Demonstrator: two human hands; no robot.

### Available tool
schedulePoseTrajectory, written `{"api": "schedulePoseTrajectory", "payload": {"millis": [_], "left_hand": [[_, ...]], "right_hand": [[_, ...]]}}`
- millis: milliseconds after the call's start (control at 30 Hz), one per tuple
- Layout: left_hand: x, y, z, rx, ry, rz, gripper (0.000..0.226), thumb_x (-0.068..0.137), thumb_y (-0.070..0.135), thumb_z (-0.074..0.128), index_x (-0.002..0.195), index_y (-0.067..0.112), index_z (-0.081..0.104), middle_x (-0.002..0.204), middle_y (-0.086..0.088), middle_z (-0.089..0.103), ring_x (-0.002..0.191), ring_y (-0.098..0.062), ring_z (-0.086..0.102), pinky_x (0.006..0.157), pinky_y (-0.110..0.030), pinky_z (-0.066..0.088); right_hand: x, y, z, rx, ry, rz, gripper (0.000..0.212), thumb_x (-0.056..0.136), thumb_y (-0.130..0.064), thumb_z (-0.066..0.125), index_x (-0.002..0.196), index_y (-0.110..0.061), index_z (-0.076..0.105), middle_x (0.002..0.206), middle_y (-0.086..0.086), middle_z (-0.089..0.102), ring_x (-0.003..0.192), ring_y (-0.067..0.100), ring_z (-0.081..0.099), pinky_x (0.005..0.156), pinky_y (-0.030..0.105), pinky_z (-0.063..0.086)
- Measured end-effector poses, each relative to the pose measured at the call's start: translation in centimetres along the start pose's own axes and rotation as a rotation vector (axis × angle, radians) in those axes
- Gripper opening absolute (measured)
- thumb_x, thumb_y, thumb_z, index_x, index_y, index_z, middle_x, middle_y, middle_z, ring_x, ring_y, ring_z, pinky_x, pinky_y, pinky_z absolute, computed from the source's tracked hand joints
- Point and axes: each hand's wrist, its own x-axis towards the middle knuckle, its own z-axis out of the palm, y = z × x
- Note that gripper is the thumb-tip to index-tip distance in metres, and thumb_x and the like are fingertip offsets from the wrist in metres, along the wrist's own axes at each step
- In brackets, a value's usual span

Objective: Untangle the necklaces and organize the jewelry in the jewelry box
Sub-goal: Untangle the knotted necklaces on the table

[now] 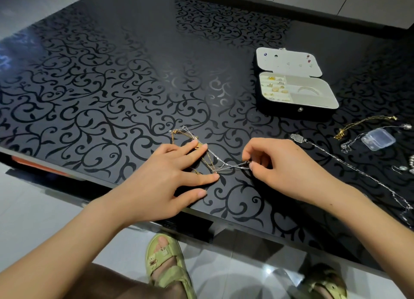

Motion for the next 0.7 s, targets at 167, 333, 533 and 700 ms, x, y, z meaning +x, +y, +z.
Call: {"api": "schedulePoseTrajectory", "payload": {"millis": [167, 333, 533, 700], "left_hand": [[0.0, 0.0, 0.0, -0.011, -0.001, -0.004, 0.039, 0.094, 0.05, 0.035, 0.127, 0.042, 0.055, 0.149, -0.009, 0.035, 0.141, -0.025, 0.027, 0.101, -0.04, 0.032], [0.0, 0.0, 0.0, -0.031, -0.002, -0.008, 0.039, 0.094, 0.05, 0.035, 0.127, 0.042, 0.055, 0.15, -0.009, 0.034, 0.142, -0.025, 0.026, 0.102, -0.042, 0.033], [0.1, 0.0, 0.1, -0.045, 0.009, -0.011, 0.039, 0.094, 0.051, 0.035, 0.126, 0.042, 0.056, 0.15, -0.009, 0.034, 0.142, -0.023, 0.026, 0.103, -0.04, 0.03], [0.1, 0.0, 0.1, -0.096, 0.025, -0.02, 0.038, 0.092, 0.052, 0.039, 0.123, 0.041, 0.058, 0.15, -0.007, 0.034, 0.141, -0.023, 0.027, 0.102, -0.043, 0.033]], "right_hand": [[-0.4, 0.0, -0.1, -0.049, -0.003, -0.056, 0.024, 0.084, -0.015, 0.057, 0.082, -0.038, 0.053, 0.077, -0.01, 0.055, 0.073, 0.002, 0.047, 0.068, 0.018, 0.036], [-0.2, 0.0, 0.0, -0.14, 0.05, -0.077, 0.024, 0.082, -0.013, 0.056, 0.078, -0.035, 0.048, 0.074, -0.013, 0.05, 0.074, 0.004, 0.043, 0.065, 0.012, 0.03], [-0.2, -0.4, -0.1, -0.285, -0.012, -0.088, 0.02, 0.082, -0.012, 0.055, 0.079, -0.032, 0.057, 0.084, -0.013, 0.051, 0.086, 0.01, 0.042, 0.074, 0.025, 0.037], [-0.8, -1.1, -0.3, -0.252, -0.081, -0.111, 0.019, 0.082, -0.015, 0.059, 0.077, -0.033, 0.061, 0.086, -0.014, 0.052, 0.084, 0.009, 0.04, 0.078, 0.028, 0.039]]}}
